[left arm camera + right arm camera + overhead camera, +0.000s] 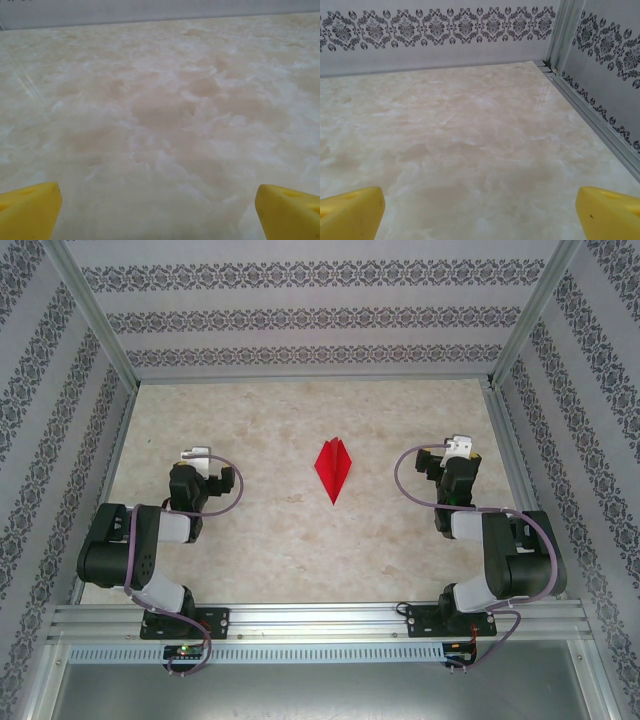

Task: Fold a paper plane with a square sheet of paper (pick it up from the middle)
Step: Reset both arms

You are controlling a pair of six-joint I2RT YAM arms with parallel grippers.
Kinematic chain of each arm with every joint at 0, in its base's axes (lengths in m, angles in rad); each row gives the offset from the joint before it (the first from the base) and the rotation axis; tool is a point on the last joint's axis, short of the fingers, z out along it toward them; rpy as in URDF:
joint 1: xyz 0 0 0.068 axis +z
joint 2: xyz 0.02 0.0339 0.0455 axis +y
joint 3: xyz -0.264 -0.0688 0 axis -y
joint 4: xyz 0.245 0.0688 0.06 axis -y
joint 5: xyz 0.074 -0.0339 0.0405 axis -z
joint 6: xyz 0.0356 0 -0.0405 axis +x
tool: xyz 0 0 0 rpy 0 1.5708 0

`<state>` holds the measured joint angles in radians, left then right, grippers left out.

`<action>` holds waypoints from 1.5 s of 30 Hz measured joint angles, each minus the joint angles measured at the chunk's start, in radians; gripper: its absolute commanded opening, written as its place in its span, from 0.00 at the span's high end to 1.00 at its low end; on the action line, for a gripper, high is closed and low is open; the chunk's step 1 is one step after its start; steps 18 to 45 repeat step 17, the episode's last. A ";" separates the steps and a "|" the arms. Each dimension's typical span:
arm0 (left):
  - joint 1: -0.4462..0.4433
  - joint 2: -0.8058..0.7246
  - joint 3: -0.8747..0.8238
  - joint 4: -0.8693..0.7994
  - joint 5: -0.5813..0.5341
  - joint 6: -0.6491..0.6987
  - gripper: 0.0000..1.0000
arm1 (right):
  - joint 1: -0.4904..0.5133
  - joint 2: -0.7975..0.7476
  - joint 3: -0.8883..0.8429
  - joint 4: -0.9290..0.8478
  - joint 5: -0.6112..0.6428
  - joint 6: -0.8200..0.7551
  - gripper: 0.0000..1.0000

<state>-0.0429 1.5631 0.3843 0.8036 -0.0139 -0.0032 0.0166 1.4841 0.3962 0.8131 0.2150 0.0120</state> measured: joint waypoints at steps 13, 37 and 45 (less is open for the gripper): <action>-0.006 0.000 0.017 0.000 -0.010 0.018 0.00 | 0.000 0.000 0.000 0.011 -0.008 0.000 0.02; -0.006 0.000 0.018 0.000 -0.010 0.021 0.00 | 0.000 0.000 0.000 0.011 -0.008 0.000 0.02; -0.006 0.000 0.018 0.000 -0.010 0.021 0.00 | 0.000 0.000 0.000 0.011 -0.008 0.000 0.02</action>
